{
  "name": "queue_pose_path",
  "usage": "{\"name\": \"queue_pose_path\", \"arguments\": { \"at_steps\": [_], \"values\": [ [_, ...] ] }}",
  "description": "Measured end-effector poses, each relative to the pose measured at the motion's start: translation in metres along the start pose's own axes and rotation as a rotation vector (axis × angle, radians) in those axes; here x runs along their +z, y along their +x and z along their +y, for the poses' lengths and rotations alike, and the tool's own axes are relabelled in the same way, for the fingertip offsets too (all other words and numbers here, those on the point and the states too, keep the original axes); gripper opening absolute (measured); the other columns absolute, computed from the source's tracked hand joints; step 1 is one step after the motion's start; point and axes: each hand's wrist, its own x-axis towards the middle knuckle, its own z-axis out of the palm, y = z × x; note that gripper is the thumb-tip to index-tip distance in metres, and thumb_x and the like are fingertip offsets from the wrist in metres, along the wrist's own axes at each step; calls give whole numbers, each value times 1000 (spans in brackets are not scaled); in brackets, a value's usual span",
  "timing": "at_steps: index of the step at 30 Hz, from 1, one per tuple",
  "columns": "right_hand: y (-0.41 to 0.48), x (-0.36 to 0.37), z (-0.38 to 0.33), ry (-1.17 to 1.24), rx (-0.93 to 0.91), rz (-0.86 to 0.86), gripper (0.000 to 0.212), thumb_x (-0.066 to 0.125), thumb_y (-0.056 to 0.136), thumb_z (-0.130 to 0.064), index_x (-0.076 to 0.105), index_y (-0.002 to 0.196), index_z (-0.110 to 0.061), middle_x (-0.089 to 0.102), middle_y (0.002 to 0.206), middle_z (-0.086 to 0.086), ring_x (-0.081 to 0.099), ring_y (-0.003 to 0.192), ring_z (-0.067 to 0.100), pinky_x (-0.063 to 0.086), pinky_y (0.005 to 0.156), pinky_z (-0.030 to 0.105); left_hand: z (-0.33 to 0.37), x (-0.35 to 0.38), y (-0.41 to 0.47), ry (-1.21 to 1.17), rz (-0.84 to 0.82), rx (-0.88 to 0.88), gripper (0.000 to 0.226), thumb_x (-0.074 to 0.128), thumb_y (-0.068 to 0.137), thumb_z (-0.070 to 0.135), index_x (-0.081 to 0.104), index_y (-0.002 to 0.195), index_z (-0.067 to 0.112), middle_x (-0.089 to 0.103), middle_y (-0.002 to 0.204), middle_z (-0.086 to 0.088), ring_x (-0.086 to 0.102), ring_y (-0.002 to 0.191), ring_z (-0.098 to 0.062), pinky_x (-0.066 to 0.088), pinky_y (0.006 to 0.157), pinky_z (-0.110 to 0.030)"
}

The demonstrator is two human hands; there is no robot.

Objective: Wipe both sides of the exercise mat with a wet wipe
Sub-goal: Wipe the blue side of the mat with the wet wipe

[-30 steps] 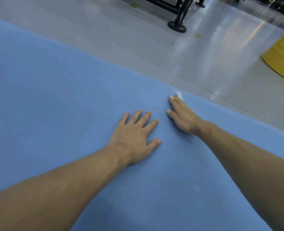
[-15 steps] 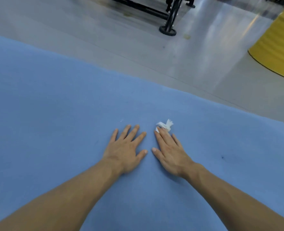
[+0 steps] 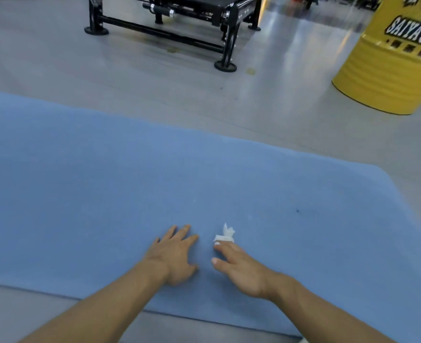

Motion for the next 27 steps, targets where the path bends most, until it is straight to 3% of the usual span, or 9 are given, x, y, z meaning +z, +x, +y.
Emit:
{"name": "queue_pose_path", "arguments": {
  "at_steps": [3, 5, 8, 9, 12, 14, 18, 22, 27],
  "values": [
    [-18, -5, -16, 169, 35, 93, 52, 46, 107, -37, 36, 153, -15, 33, 157, -2, 35, 140, 8, 20, 110, 13, 9, -9, -16, -283, 16, 5, 71, 59, 99, 42, 27, 160, 25, 29, 165, -1, 30, 151, -19, 23, 121, -28],
    [-27, -13, -28, 330, 82, 174, 49, 48, 105, -37, 38, 151, -21, 37, 150, -7, 43, 131, 7, 28, 110, 19, 18, -18, -26, -582, 43, -26, 58, 59, 101, 34, 37, 155, 26, 48, 152, 0, 50, 134, -15, 40, 109, -26],
    [-41, -22, -47, 648, 134, 290, 42, 51, 104, -34, 47, 145, -27, 42, 149, -8, 51, 129, 9, 40, 115, 38, 34, -34, -39, -836, 96, 7, 42, 55, 104, 27, 49, 146, 27, 60, 127, 10, 58, 113, -6, 45, 82, -11],
    [-47, -26, -54, 755, 141, 312, 37, 51, 104, -31, 50, 141, -27, 48, 145, -6, 56, 124, 9, 45, 112, 40, 39, -38, -43, -892, 107, 32, 38, 53, 105, 27, 52, 143, 28, 62, 123, 14, 59, 110, -1, 44, 80, -9],
    [-64, -34, -71, 1057, 82, 322, 26, 52, 103, -19, 57, 129, -24, 64, 127, -2, 68, 112, 9, 53, 103, 38, 52, -50, -56, -1111, 132, 67, 29, 56, 104, 27, 62, 132, 29, 70, 120, 13, 66, 108, -2, 53, 93, -23],
    [-69, -36, -75, 1160, 54, 378, 25, 55, 101, -11, 59, 124, -19, 66, 123, 2, 72, 105, 12, 58, 94, 35, 56, -54, -63, -1232, 162, 72, 23, 61, 101, 21, 69, 123, 23, 74, 114, 4, 72, 100, -8, 59, 87, -25],
    [-52, -42, -74, 1210, 100, 508, 32, 57, 94, 5, 60, 117, -16, 67, 122, 9, 73, 88, 15, 56, 71, 28, 55, -62, -62, -1407, 174, 22, 21, 74, 92, 14, 74, 113, 15, 77, 107, -6, 75, 92, -14, 58, 73, -19],
    [-35, -61, -72, 1271, 58, 599, 46, 61, 89, 8, 56, 124, -20, 72, 112, 9, 73, 86, 17, 58, 72, 31, 61, -76, -47, -1457, 161, 25, 20, 73, 92, 15, 74, 112, 13, 77, 108, -5, 71, 90, -10, 52, 74, -20],
    [-24, -74, -55, 1351, 105, 673, 14, 70, 92, -4, 67, 103, -12, 74, 93, 4, 68, 78, 14, 57, 71, 26, 54, -73, -28, -1342, 149, 27, 13, 65, 99, 22, 74, 93, 15, 73, 89, 3, 65, 82, -9, 50, 74, -24]
  ]
}}
